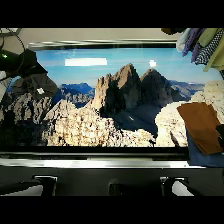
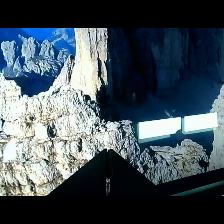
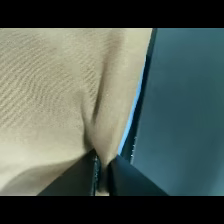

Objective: Fold the clothes and pants, and hang the long-sleeved shirts on hangers.

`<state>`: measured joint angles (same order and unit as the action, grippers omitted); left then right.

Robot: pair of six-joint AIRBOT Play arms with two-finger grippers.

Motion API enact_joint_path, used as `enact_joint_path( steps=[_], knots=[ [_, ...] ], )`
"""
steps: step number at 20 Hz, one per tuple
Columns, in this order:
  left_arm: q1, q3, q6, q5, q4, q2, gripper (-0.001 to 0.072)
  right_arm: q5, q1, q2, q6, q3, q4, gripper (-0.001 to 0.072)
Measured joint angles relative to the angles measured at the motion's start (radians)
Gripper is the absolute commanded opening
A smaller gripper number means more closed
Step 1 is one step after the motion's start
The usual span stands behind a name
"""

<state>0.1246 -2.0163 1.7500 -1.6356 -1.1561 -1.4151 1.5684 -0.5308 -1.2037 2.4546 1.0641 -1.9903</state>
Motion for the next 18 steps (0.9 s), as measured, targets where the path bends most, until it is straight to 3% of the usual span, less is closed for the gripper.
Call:
enact_joint_path(
  steps=[11, 12, 14, 15, 18],
  knots=[
    [0.0, 0.0, 0.0, 0.001, 0.0, 0.0, 0.0023, 0.031, 0.0, 0.0, 0.018, -0.071, -0.028, 0.0046],
    [0.0, 0.0, 0.0, 0.001, 0.0, 0.0, 0.0022, 0.036, 0.0, 0.0, 0.019, -0.072, -0.03, 0.0104],
    [0.0, 0.0, 0.0, 0.001, 0.0, 0.0, 0.0023, 0.058, 0.0, 0.0, 0.023, -0.073, -0.041, 0.0314],
    [0.0, 0.0, 0.0, 0.001, 0.0, 0.0, 0.0023, 0.069, 0.0, 0.0, 0.023, -0.073, -0.051, 0.0372],
    [0.0, 0.0, 0.0, 0.001, 0.0, 0.0, 0.0024, 0.084, 0.0, 0.003, 0.005, -0.071, -0.09, 0.0367]
  ],
)
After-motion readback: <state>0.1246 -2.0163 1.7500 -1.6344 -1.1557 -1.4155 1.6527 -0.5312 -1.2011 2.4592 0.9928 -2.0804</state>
